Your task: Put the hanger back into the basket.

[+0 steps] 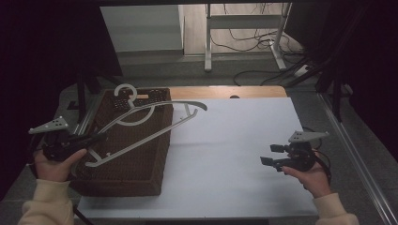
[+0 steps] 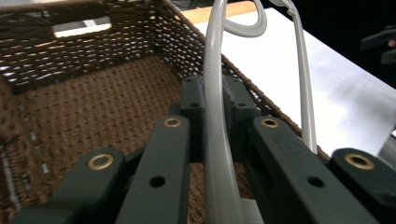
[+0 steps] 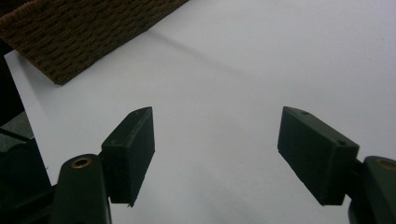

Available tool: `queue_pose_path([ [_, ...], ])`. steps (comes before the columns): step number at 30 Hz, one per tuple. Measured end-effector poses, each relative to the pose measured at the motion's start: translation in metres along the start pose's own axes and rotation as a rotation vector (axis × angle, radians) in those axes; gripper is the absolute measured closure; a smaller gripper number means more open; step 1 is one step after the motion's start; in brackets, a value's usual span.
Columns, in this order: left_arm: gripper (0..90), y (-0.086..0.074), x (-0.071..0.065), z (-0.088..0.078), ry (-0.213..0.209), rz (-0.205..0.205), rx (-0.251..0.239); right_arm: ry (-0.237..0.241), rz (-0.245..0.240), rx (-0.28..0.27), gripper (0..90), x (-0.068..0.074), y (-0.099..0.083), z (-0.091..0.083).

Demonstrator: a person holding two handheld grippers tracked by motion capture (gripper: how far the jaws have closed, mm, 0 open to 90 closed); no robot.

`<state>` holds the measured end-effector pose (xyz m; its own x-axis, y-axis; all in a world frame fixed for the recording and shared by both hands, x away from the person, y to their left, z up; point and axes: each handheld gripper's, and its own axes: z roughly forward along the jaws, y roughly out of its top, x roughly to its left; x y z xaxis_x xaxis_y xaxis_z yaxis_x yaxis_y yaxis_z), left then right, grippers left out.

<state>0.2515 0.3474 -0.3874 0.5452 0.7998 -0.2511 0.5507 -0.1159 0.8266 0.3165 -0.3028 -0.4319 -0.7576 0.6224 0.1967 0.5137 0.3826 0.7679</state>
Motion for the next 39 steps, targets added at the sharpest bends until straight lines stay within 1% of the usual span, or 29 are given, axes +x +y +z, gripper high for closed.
queue_pose_path([
  [2, 80.9, -0.001, 0.002, -0.001, 0.005, -0.006, -0.003, -0.002, -0.001, 0.002, 27.4, 0.0, 0.0, 0.0],
  [4, 80.9, -0.003, 0.004, -0.002, 0.019, -0.017, -0.011, -0.003, 0.0, 0.001, 27.4, 0.0, 0.0, 0.0],
  [5, 80.9, -0.005, 0.007, -0.004, 0.034, -0.03, -0.017, -0.003, -0.001, 0.0, 27.4, 0.0, 0.0, 0.0],
  [8, 81.0, -0.007, 0.01, -0.005, 0.042, -0.041, -0.021, -0.004, 0.0, -0.001, 27.4, 0.0, 0.0, 0.0],
  [9, 81.0, -0.01, 0.013, -0.005, 0.056, -0.052, -0.027, -0.007, -0.002, 0.0, 27.4, -0.001, 0.0, -0.001],
  [10, 80.9, -0.01, 0.013, -0.005, 0.056, -0.052, -0.027, -0.007, -0.002, 0.0, 27.4, -0.001, 0.0, -0.001],
  [11, 80.9, -0.012, 0.015, -0.006, 0.066, -0.064, -0.034, -0.007, -0.002, -0.002, 27.4, -0.001, 0.0, -0.001],
  [12, 81.0, -0.012, 0.015, -0.006, 0.066, -0.064, -0.034, -0.007, -0.002, -0.002, 27.4, -0.001, 0.0, -0.001],
  [13, 81.0, -0.014, 0.018, -0.006, 0.076, -0.077, -0.041, -0.007, -0.002, -0.002, 27.4, -0.001, 0.0, -0.001],
  [14, 81.0, -0.014, 0.018, -0.006, 0.076, -0.077, -0.041, -0.008, -0.002, -0.002, 27.4, -0.001, 0.0, 0.0],
  [15, 80.9, -0.016, 0.02, -0.006, 0.09, -0.087, -0.045, -0.007, -0.001, -0.001, 27.4, -0.001, 0.0, 0.0],
  [18, 81.0, -0.018, 0.022, -0.007, 0.1, -0.096, -0.051, -0.008, -0.001, 0.001, 27.4, -0.001, 0.0, 0.0],
  [22, 80.9, -0.022, 0.026, -0.007, 0.127, -0.127, -0.068, -0.009, -0.001, 0.004, 27.4, -0.001, 0.0, 0.0],
  [24, 80.9, -0.023, 0.026, -0.007, 0.132, -0.131, -0.07, -0.01, -0.001, 0.005, 27.4, -0.001, 0.0, 0.0],
  [29, 80.9, -0.027, 0.029, -0.007, 0.16, -0.15, -0.079, -0.011, 0.0, 0.007, 27.2, -0.001, 0.0, 0.001],
  [31, 80.9, -0.027, 0.029, -0.007, 0.163, -0.152, -0.08, -0.012, 0.0, 0.007, 27.2, -0.001, 0.0, 0.001],
  [33, 80.9, -0.029, 0.029, -0.007, 0.176, -0.155, -0.081, -0.011, -0.003, 0.007, 27.2, -0.001, 0.0, 0.001],
  [35, 80.9, -0.03, 0.03, -0.006, 0.184, -0.165, -0.084, -0.012, -0.004, 0.007, 27.2, -0.001, 0.0, 0.001],
  [39, 80.9, -0.034, 0.033, -0.005, 0.194, -0.176, -0.082, -0.011, -0.002, 0.009, 27.2, -0.002, 0.0, 0.002],
])
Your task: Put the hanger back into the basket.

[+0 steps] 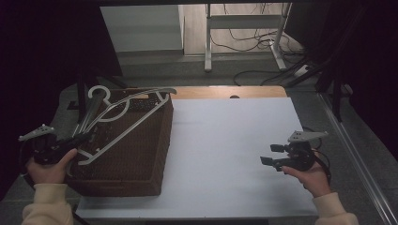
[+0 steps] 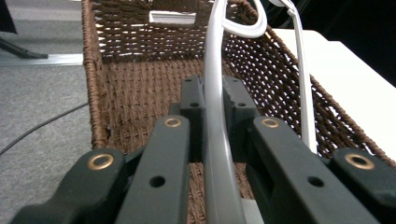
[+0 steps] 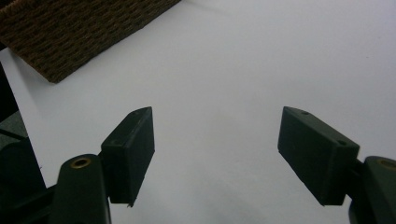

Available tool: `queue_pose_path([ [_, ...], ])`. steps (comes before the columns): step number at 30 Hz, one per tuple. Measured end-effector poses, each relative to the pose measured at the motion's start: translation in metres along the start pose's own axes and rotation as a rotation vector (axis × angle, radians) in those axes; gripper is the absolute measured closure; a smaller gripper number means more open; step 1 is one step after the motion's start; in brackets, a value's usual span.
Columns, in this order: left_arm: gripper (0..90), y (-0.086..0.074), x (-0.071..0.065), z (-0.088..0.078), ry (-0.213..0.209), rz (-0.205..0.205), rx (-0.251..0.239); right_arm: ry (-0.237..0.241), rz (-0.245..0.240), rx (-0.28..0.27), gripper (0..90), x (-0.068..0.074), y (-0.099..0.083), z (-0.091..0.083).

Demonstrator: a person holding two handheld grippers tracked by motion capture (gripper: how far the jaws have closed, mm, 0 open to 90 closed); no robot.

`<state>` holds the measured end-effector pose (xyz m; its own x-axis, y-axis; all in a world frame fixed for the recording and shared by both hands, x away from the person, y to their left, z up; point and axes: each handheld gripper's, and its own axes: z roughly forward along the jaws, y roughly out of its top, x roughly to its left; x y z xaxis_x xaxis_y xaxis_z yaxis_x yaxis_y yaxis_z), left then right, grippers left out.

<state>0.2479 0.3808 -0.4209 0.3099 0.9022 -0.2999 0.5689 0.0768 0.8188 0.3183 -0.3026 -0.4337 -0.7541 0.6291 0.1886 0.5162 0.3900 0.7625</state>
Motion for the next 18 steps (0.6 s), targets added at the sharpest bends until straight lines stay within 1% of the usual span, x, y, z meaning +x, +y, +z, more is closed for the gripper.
queue_pose_path([
  [1, 80.9, -0.001, 0.0, 0.0, 0.008, -0.001, 0.002, 0.0, 0.0, 0.0, 27.2, 0.0, 0.0, 0.0],
  [2, 80.9, -0.002, 0.0, 0.001, 0.024, -0.002, 0.002, 0.001, 0.001, 0.002, 27.2, 0.0, 0.0, 0.0],
  [3, 80.9, -0.002, 0.0, 0.001, 0.024, -0.002, 0.002, 0.001, 0.001, 0.002, 27.2, 0.0, 0.0, 0.0],
  [5, 80.9, -0.003, 0.0, 0.002, 0.041, -0.008, -0.002, 0.001, 0.001, 0.004, 27.2, 0.0, 0.0, 0.001],
  [10, 80.9, -0.005, 0.001, 0.003, 0.06, -0.018, -0.009, 0.001, 0.0, 0.004, 27.2, 0.0, 0.0, 0.001],
  [15, 80.9, -0.008, 0.004, 0.001, 0.075, -0.029, -0.014, 0.001, 0.0, 0.002, 27.3, -0.001, 0.0, 0.0],
  [17, 80.9, -0.01, 0.005, 0.001, 0.089, -0.038, -0.014, 0.0, -0.001, 0.003, 27.2, -0.001, 0.0, 0.0],
  [18, 80.9, -0.011, 0.006, 0.001, 0.088, -0.041, -0.014, 0.001, -0.001, 0.003, 27.2, 0.0, 0.0, 0.001],
])
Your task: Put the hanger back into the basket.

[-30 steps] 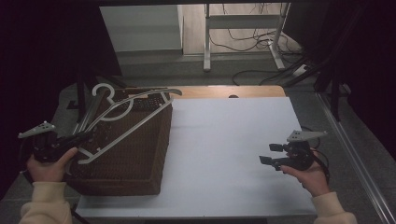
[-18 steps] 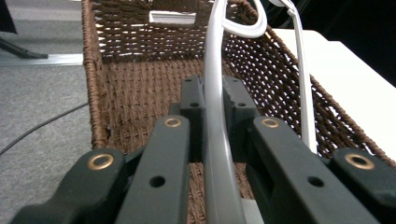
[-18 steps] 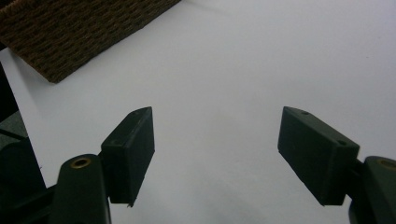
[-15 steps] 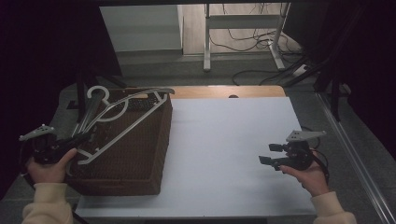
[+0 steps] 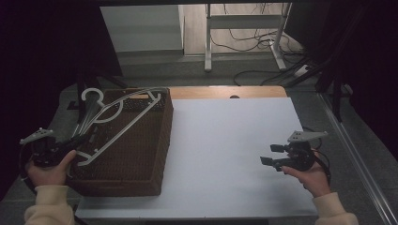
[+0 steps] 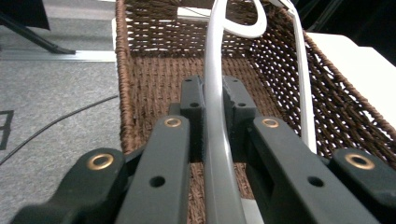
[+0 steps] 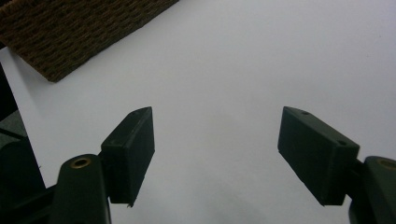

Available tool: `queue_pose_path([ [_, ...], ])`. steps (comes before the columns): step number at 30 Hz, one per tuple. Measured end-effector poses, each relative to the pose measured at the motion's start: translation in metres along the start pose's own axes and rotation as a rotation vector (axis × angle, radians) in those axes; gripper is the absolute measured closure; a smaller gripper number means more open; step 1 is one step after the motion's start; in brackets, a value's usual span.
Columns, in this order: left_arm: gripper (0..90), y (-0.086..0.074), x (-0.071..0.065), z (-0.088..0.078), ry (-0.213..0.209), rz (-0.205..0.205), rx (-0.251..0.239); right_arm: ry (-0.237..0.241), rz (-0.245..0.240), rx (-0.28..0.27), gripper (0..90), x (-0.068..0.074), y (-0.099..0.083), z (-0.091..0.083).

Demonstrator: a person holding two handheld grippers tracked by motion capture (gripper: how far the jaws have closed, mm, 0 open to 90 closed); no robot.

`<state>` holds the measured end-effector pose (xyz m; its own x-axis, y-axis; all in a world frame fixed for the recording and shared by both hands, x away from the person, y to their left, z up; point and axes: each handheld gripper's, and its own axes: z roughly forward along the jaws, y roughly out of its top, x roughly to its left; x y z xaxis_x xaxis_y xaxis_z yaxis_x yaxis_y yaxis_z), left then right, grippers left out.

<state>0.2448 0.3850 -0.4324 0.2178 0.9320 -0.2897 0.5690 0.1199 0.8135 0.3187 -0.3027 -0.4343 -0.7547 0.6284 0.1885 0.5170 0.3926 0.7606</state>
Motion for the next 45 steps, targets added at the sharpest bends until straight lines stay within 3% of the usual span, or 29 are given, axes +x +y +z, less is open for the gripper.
queue_pose_path([
  [11, 79.8, -0.002, 0.001, 0.004, 0.009, -0.009, 0.027, 0.002, 0.0, 0.002, 27.2, 0.0, 0.0, 0.0],
  [12, 77.0, -0.003, 0.002, 0.004, -0.002, -0.013, 0.032, 0.002, 0.0, 0.001, 27.2, 0.0, 0.0, 0.0],
  [14, 56.3, -0.002, 0.001, 0.006, 0.001, 0.01, 0.072, 0.002, -0.001, 0.0, 27.2, 0.0, 0.0, 0.0],
  [17, 41.4, -0.002, -0.003, 0.008, 0.016, 0.049, 0.096, 0.001, 0.0, 0.001, 27.2, 0.001, 0.0, 0.0],
  [19, 39.5, -0.002, -0.005, 0.008, 0.015, 0.061, 0.104, 0.001, -0.001, 0.001, 27.2, 0.001, 0.0, 0.0],
  [22, 34.7, -0.002, -0.008, 0.009, -0.014, 0.07, 0.113, 0.001, 0.0, 0.001, 27.1, 0.001, 0.0, 0.0],
  [27, 30.3, 0.0, -0.022, 0.007, -0.069, 0.12, 0.112, 0.006, 0.003, 0.002, 26.7, 0.0, 0.0, 0.001],
  [28, 28.6, 0.002, -0.028, 0.007, -0.097, 0.144, 0.115, 0.007, 0.007, 0.0, 26.7, -0.001, 0.0, 0.002],
  [31, 28.1, 0.003, -0.035, 0.007, -0.119, 0.165, 0.117, 0.007, 0.008, -0.001, 26.6, -0.002, 0.0, 0.004],
  [34, 26.9, 0.003, -0.05, 0.011, -0.169, 0.199, 0.123, 0.005, -0.001, 0.0, 25.4, -0.003, -0.001, 0.007],
  [37, 26.8, 0.003, -0.056, 0.013, -0.196, 0.205, 0.125, -0.002, -0.008, 0.004, 23.8, -0.002, -0.001, 0.008],
  [45, 26.1, -0.004, -0.095, 0.018, -0.276, 0.285, 0.144, -0.08, 0.016, -0.047, 19.5, 0.003, -0.007, 0.0],
])
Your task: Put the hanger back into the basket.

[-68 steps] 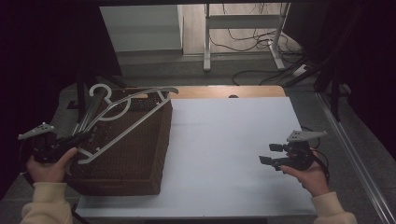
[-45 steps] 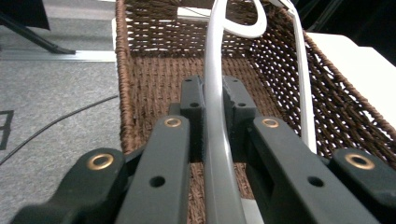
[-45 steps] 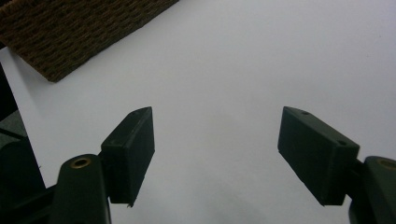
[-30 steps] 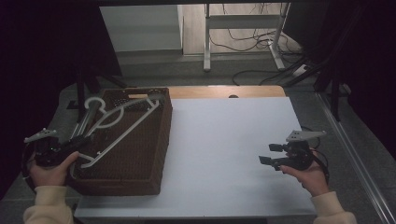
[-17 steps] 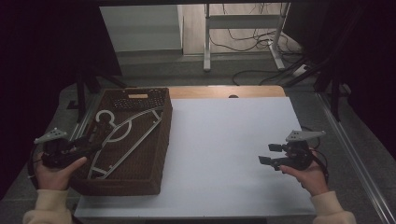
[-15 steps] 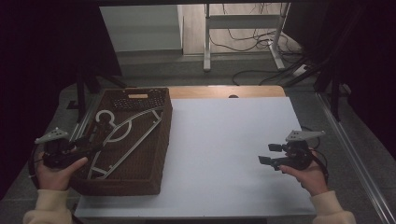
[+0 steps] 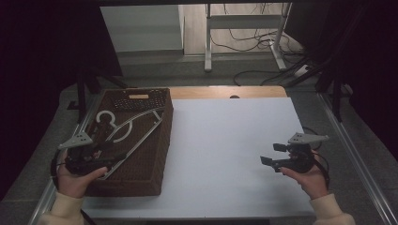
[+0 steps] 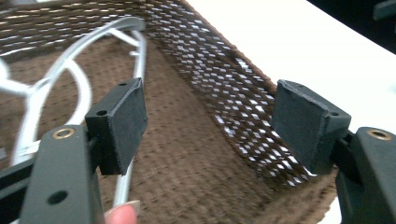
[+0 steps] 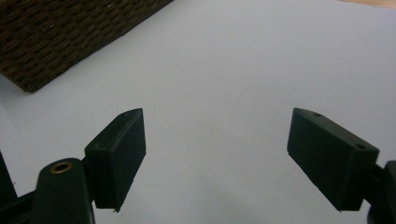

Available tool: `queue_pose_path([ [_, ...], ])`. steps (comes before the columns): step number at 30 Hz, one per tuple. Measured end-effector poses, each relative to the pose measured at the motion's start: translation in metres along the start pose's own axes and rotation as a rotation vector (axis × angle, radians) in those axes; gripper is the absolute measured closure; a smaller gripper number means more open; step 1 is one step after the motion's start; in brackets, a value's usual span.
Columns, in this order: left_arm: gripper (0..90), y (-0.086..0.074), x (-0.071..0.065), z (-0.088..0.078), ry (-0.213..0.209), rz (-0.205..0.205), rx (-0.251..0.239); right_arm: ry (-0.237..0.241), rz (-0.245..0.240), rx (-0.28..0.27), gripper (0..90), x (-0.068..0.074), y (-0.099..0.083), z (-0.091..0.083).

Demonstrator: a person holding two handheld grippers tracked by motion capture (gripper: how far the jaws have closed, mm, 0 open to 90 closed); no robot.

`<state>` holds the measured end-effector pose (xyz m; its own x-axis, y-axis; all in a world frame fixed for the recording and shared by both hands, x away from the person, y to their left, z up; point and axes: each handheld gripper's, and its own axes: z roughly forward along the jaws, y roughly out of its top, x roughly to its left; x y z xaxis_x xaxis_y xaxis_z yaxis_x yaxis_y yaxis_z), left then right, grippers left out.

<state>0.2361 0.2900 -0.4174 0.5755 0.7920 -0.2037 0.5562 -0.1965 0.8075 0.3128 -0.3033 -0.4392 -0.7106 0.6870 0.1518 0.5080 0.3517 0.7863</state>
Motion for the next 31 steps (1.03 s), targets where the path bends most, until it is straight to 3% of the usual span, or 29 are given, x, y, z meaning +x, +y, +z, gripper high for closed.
queue_pose_path([
  [4, 25.6, 0.002, -0.014, 0.008, -0.033, 0.025, 0.009, -0.019, 0.014, -0.011, 19.3, 0.003, -0.004, -0.006],
  [5, 25.6, 0.004, -0.025, 0.015, -0.051, 0.051, 0.022, -0.032, 0.018, -0.019, 19.1, 0.005, -0.008, -0.01],
  [10, 24.7, 0.007, -0.045, 0.033, -0.085, 0.101, 0.054, -0.048, 0.02, -0.03, 18.8, 0.01, -0.015, -0.016],
  [15, 23.6, 0.006, -0.049, 0.041, -0.087, 0.109, 0.069, -0.058, 0.006, -0.016, 17.8, 0.012, -0.019, -0.014],
  [22, 22.2, 0.005, -0.041, 0.042, -0.068, 0.065, 0.059, -0.059, 0.003, -0.026, 17.5, 0.008, -0.022, -0.014],
  [31, 21.7, 0.008, -0.035, 0.042, -0.07, 0.05, 0.049, -0.071, -0.03, -0.019, 17.2, 0.004, -0.023, -0.006],
])
